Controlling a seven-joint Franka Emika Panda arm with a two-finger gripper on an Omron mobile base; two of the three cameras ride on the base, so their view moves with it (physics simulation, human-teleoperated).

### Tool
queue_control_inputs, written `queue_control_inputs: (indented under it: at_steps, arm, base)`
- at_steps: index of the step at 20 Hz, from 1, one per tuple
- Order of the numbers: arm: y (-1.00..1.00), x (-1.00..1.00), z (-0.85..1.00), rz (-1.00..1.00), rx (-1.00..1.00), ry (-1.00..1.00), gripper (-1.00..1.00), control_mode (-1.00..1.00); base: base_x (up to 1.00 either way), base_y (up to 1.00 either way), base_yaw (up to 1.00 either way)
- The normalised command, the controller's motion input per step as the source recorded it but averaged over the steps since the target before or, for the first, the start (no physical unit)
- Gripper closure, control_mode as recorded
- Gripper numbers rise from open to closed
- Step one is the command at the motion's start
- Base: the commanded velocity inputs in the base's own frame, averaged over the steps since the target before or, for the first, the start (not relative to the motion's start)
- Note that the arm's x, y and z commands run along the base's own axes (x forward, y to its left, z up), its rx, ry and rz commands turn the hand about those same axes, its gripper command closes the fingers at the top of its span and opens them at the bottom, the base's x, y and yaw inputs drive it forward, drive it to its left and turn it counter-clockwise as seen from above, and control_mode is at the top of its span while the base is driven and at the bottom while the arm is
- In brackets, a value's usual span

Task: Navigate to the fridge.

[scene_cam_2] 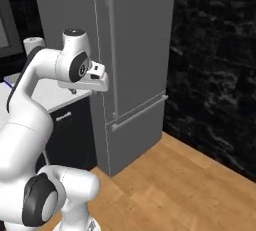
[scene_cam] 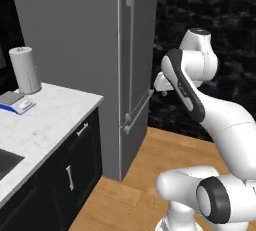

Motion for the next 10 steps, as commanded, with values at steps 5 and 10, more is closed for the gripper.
queue_control_inputs:
  at_steps: [5, 10]
  arm:
    - [0.0, 0.0, 0.0, 0.0, 0.0, 0.0, -1.0, 1.0]
    - [0.0, 0.0, 0.0, 0.0, 0.0, 0.0, -1.0, 1.0]
  base:
    - [1.0, -0.71, 0.41]
    - [0.9, -0.72, 0.47]
